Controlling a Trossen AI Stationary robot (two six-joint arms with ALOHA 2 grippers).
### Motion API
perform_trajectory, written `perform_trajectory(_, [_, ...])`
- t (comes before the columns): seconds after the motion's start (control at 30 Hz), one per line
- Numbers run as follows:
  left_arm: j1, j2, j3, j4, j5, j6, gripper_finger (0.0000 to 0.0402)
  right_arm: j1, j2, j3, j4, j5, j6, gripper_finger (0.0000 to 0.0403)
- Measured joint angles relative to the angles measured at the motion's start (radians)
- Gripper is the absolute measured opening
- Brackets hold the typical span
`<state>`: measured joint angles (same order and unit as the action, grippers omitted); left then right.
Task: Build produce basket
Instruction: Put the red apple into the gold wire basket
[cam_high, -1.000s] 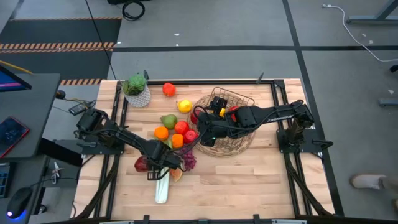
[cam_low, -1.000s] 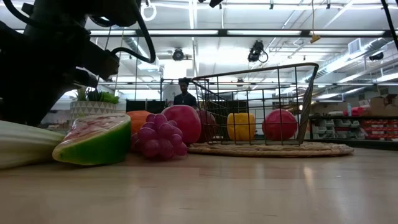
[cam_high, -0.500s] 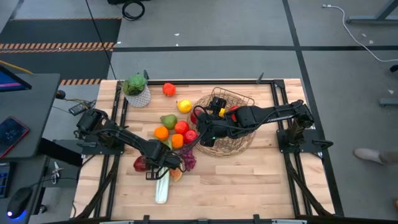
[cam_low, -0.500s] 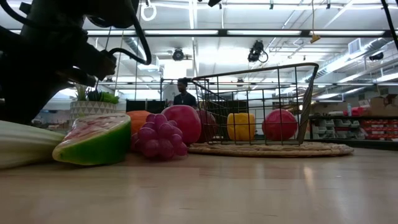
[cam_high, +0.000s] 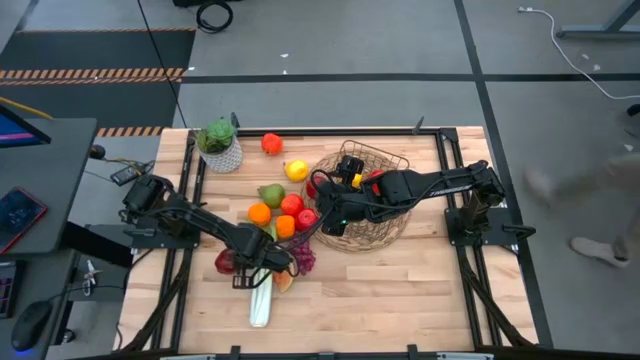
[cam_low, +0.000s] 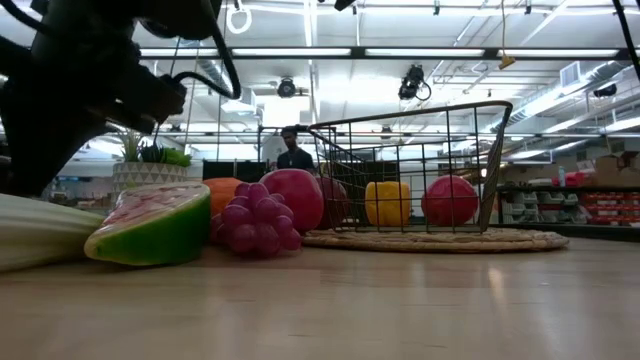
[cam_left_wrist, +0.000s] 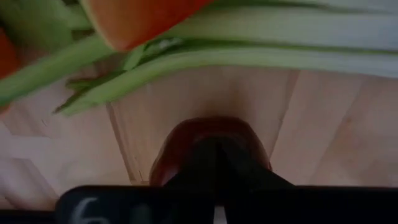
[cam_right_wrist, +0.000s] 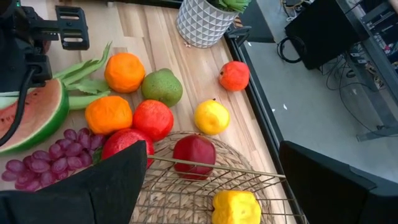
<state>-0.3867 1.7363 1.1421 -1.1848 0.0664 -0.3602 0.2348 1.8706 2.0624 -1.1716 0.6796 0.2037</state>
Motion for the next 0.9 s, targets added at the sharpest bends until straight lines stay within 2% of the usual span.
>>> perform_trajectory(0.23, [-0.012,0.000,0.078,-0.081,-0.072,0.001,0.0004,0.000,0.000,0.000,0.008,0.000,-0.005,0.0368])
perform_trajectory(0.43, [-0.014,0.000,0.134,-0.087,-0.131,-0.001,0.0003,0.002,0.000,0.000,0.008,0.000,-0.022,0.0368])
perform_trajectory(0.9, [-0.110,-0.058,0.217,-0.094,-0.307,0.005,0.0002,0.040,-0.006,0.000,-0.045,0.013,-0.015,0.0368])
